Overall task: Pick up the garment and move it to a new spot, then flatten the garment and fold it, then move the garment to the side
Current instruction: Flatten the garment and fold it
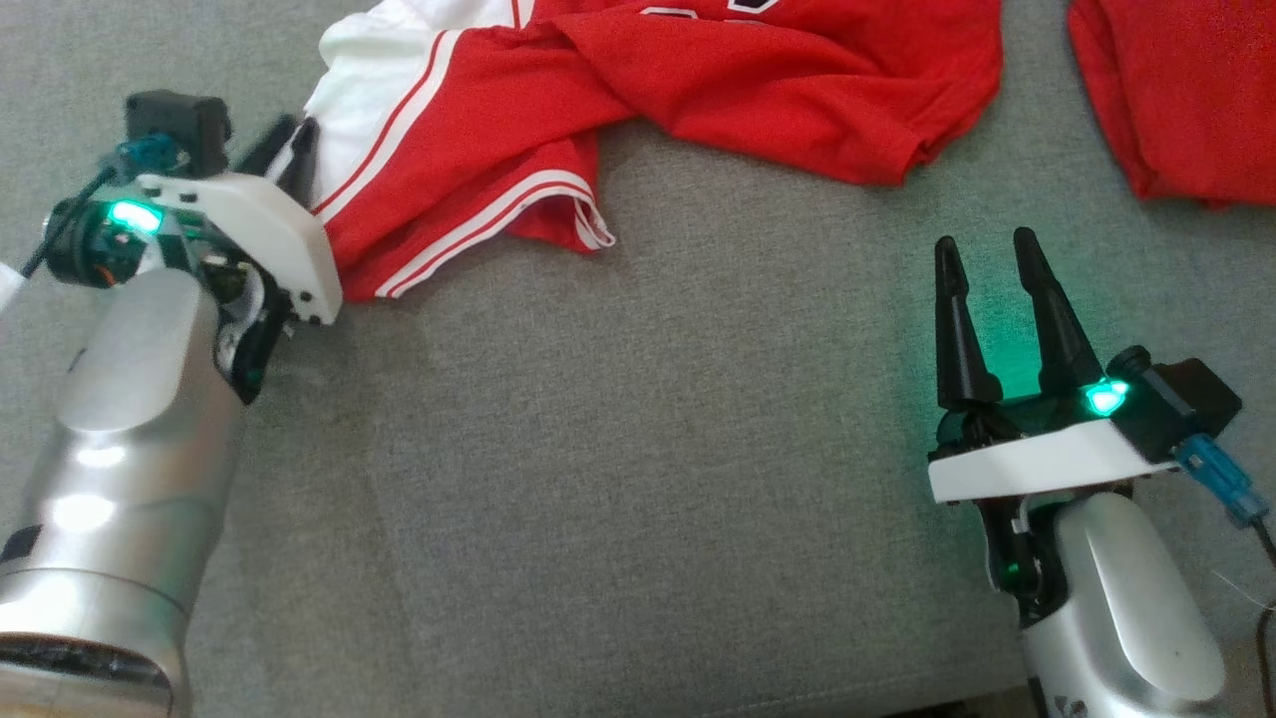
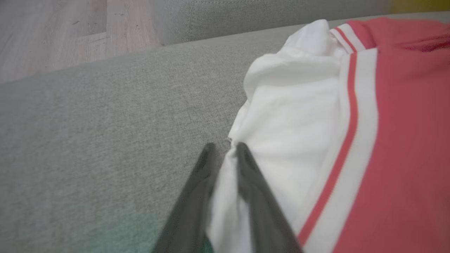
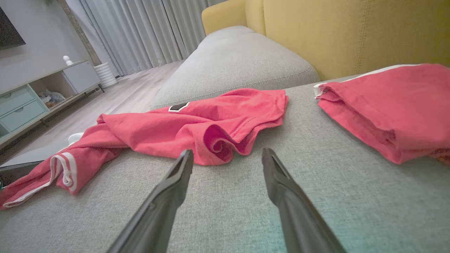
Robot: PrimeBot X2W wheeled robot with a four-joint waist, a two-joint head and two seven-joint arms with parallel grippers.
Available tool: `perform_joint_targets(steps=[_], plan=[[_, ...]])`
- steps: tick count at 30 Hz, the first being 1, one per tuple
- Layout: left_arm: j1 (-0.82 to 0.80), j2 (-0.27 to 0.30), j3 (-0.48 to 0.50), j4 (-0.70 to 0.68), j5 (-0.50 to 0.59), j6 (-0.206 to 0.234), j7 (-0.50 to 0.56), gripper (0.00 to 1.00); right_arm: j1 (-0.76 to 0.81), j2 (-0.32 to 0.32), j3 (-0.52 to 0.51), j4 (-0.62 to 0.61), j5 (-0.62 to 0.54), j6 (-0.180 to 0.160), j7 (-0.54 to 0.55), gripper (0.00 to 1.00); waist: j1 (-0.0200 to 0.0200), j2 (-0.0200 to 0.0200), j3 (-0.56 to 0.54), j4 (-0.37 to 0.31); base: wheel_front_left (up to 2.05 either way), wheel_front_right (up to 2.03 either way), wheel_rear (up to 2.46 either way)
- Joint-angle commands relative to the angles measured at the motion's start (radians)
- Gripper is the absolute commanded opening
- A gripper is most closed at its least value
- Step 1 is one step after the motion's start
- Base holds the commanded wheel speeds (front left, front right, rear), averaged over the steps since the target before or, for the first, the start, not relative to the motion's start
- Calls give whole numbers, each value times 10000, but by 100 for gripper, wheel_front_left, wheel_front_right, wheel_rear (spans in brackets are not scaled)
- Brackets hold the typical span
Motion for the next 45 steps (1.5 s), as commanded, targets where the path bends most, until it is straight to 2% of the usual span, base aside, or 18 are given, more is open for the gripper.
perform_joint_targets(steps=[1,5,7,11,14,17,24,27,31,34,38,39,40,45], plan=[[192,318,-72,187,-57,-37,103,0,-132,-18,155,-291,24,-7,-109,100,0,0,-50,36,0,0,0],[85,300,-253,171,-139,-49,-496,0,-112,-18,108,-224,-68,-7,-109,100,0,0,-236,134,0,0,0],[-119,365,-279,10,-40,-40,-1475,0,-126,-18,140,-159,-101,-7,-109,100,0,0,-413,175,0,0,0],[-575,461,-330,-450,442,263,-3457,0,-116,-18,153,-90,-111,-7,-109,100,0,0,-704,220,0,0,0],[-796,488,-358,-853,714,392,-3920,0,-83,-18,147,-47,-120,-7,-109,100,0,0,-863,252,0,0,0],[-979,588,-354,-2070,1256,571,-4064,0,-26,-18,119,3,-119,-7,-109,100,0,0,-1068,328,0,0,0],[128,980,-508,-6170,2589,342,-4075,0,92,-18,88,105,-108,-7,-109,100,0,0,-1460,565,0,0,0],[1077,1280,-1136,-7223,3120,194,-4076,0,183,-18,42,196,-112,-7,-109,100,0,0,-1683,682,0,0,0],[2500,1930,-2653,-7952,3839,27,-4076,0,361,-18,-43,316,-95,-7,-109,100,0,0,-2037,865,0,0,0],[3423,2432,-4048,-8010,4181,-32,-4077,0,487,-18,-117,391,-69,-7,-109,100,0,0,-2262,1011,0,0,0],[4133,2774,-5617,-7413,4093,-51,-4077,0,584,-18,-106,487,-61,-7,-109,100,0,0,-2490,1188,0,0,0],[4181,2803,-5939,-7171,4045,-52,-4077,64,600,-18,-87,515,-60,-7,-109,100,0,0,-2542,1220,0,0,0],[4170,2800,-6214,-6983,4021,-53,-4077,100,612,-18,-65,536,-57,-7,-109,100,0,0,-2587,1246,0,0,0],[4127,2576,-6234,-6178,3478,28,-4077,100,658,-18,3,573,-57,-7,-109,100,0,0,-2786,1342,0,0,0]])
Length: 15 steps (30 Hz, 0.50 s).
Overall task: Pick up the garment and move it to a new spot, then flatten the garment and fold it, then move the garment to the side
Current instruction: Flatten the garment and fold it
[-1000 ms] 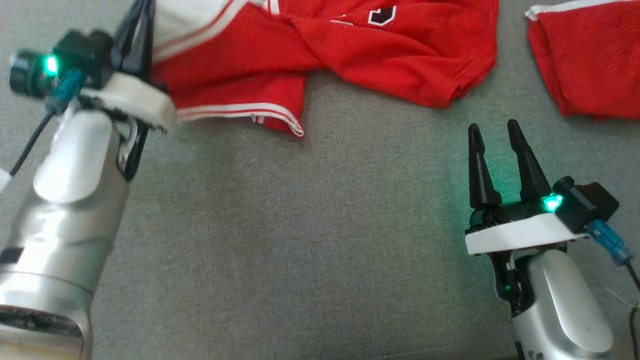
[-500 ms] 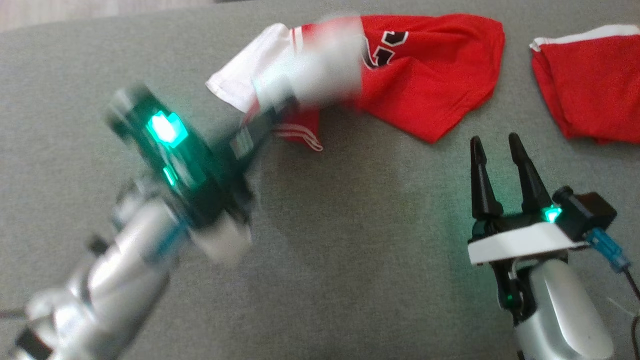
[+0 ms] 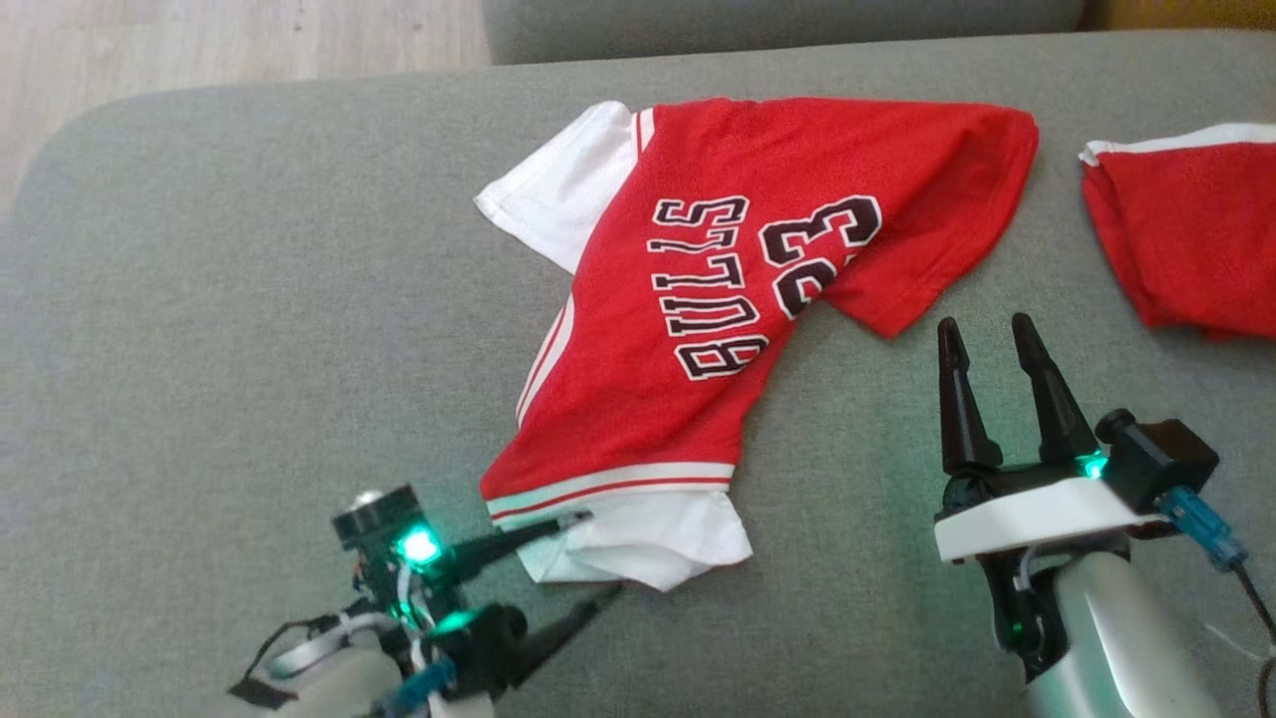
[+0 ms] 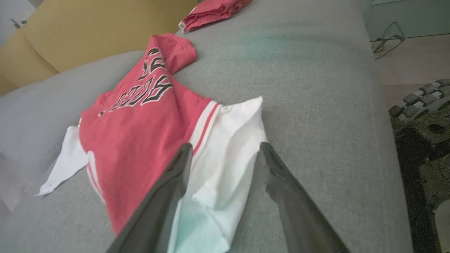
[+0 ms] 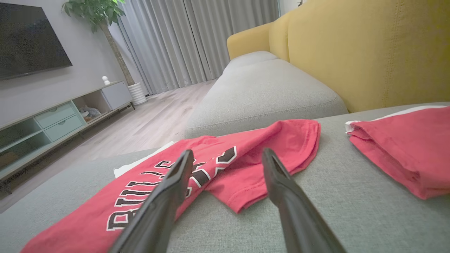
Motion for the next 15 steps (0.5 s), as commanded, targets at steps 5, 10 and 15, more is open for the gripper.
perform_joint_targets(steps=[5,10,15], plan=[[-319,-355,2017,-98,-1653,1085,-37,100,-11,-18,274,-328,-49,-7,-109,100,2,0,-236,21,0,0,0],[193,-869,4189,-763,-3110,2341,-38,100,4,-18,205,-464,-120,-7,-109,100,2,0,-277,-7,0,0,0],[793,-1269,5489,-1117,-3407,3071,-38,100,22,-18,84,-622,-170,-7,-109,100,2,0,-261,58,0,0,0]])
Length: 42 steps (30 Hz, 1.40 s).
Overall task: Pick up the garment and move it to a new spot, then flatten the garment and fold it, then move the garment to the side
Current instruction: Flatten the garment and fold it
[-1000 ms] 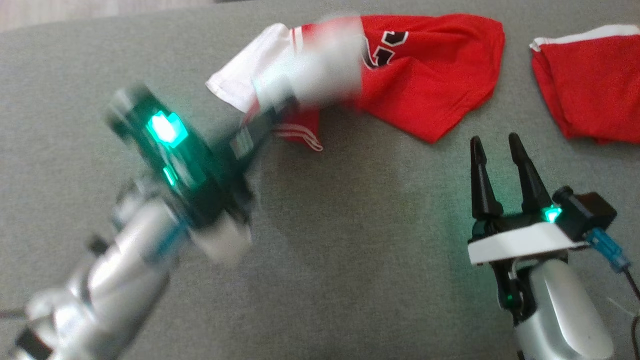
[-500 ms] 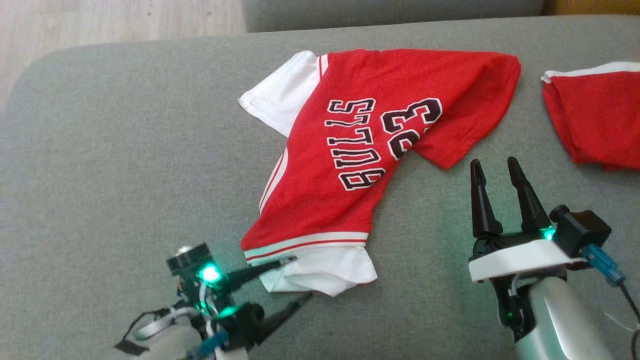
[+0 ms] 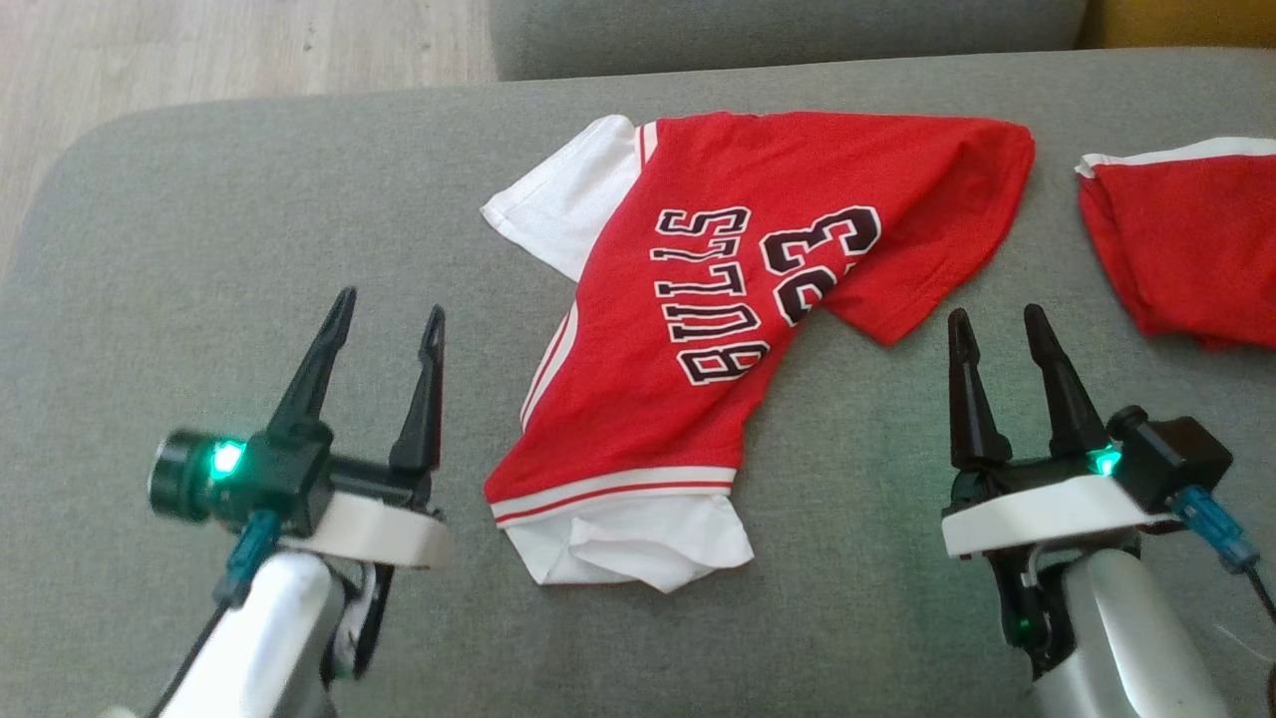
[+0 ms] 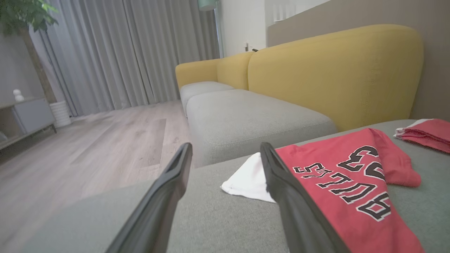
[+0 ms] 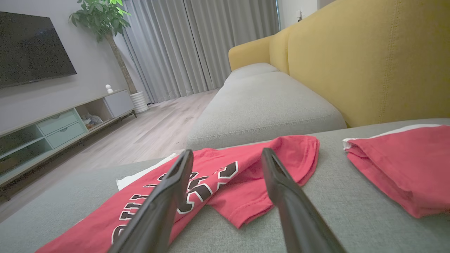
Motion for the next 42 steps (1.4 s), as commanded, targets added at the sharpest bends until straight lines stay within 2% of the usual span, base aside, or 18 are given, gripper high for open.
perform_joint_targets(steps=[1,5,12,17,26,33,34,35,36,42], plan=[[-36,-3,607,-371,-81,109,-42,100,-17,-18,209,-388,-131,-7,-109,100,0,0,15,35,0,0,0],[626,-686,1274,-456,-120,98,-43,100,27,-18,165,-427,-287,-7,-109,100,0,0,64,149,0,0,0],[1005,-1548,1832,-332,449,-420,-43,100,-70,-18,-294,-167,-453,-7,-109,100,0,0,287,360,0,0,0],[806,-1915,2042,-154,863,-870,-43,100,-774,-18,-909,891,-549,-7,467,100,0,0,668,573,0,0,0],[533,-2473,2403,200,1330,-1527,-43,100,-2437,-18,-1213,3332,1020,-7,1821,100,0,0,1224,1034,0,0,0],[505,-2738,2694,344,1634,-1807,-43,100,-3439,-18,-856,5088,1914,-7,1798,100,0,0,1357,1260,0,0,0],[504,-2751,2704,366,1712,-1853,-43,100,-3552,-18,-763,5238,1827,-7,1659,63,0,0,1360,1267,0,0,0],[486,-2756,2714,361,1809,-1904,-43,100,-3643,-18,-726,5372,1630,-7,1461,0,0,0,1352,1263,0,0,0],[488,-2764,2854,320,1925,-1935,-43,100,-3753,-18,-698,5615,1167,-7,1131,0,0,0,1288,1196,0,0,0],[651,-2763,3247,302,2078,-2013,-43,100,-3741,-18,-877,5648,555,-7,405,0,0,0,1037,789,0,0,0]])
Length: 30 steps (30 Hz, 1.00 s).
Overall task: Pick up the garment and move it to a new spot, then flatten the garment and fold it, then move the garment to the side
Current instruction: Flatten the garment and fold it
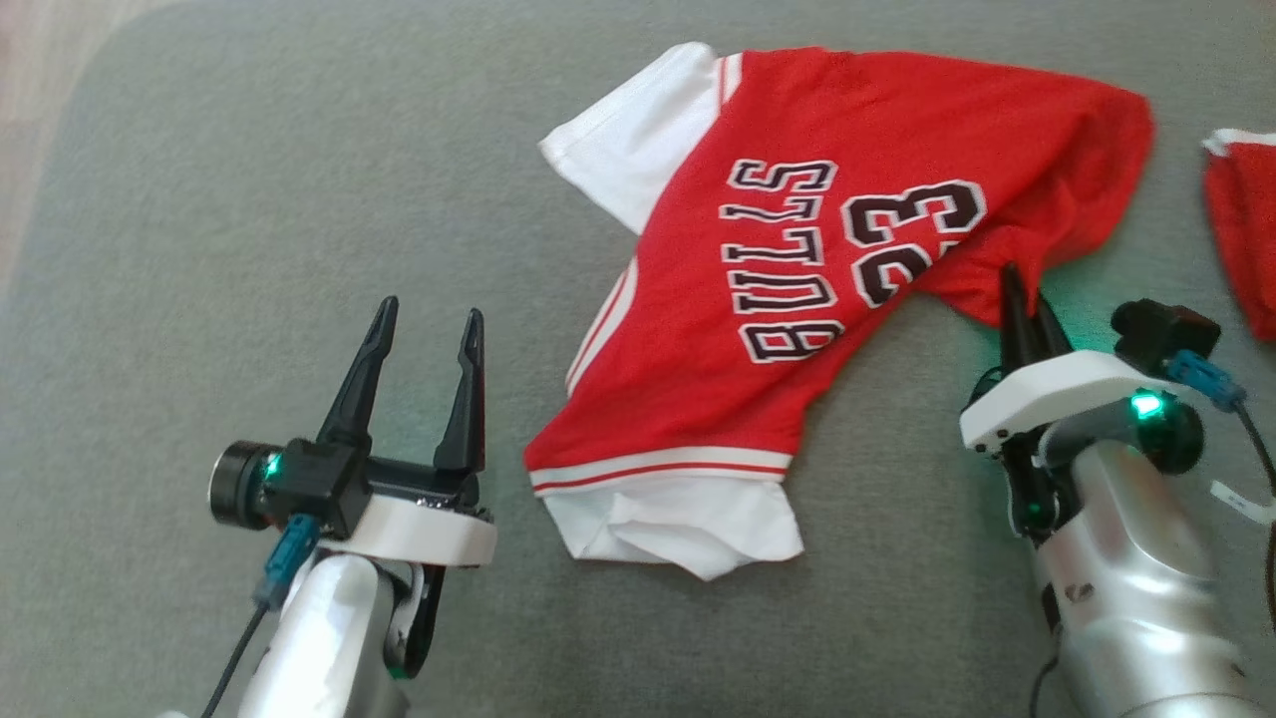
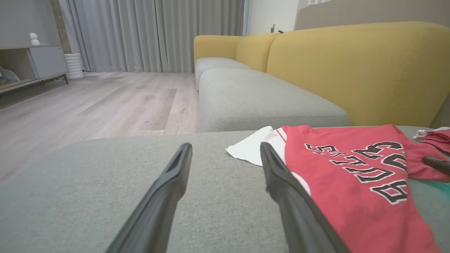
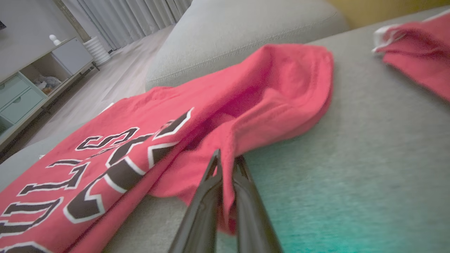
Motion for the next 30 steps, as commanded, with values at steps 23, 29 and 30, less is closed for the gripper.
perform_joint_targets(steps=[23,29,30], plan=[[308,-249,536,-335,291,-340,-43,100,2990,-647,-2198,-6497,-3490,-7,1880,100,-1,0,-1184,-1371,0,0,0],[355,-274,583,-371,271,-354,-43,100,2952,-295,-1738,-7739,-3860,-7,1153,100,-1,0,-1257,-1271,0,0,0],[361,-276,604,-380,273,-360,-43,100,2969,-257,-1569,-7884,-3867,-7,936,100,-1,0,-1250,-1261,0,0,0]])
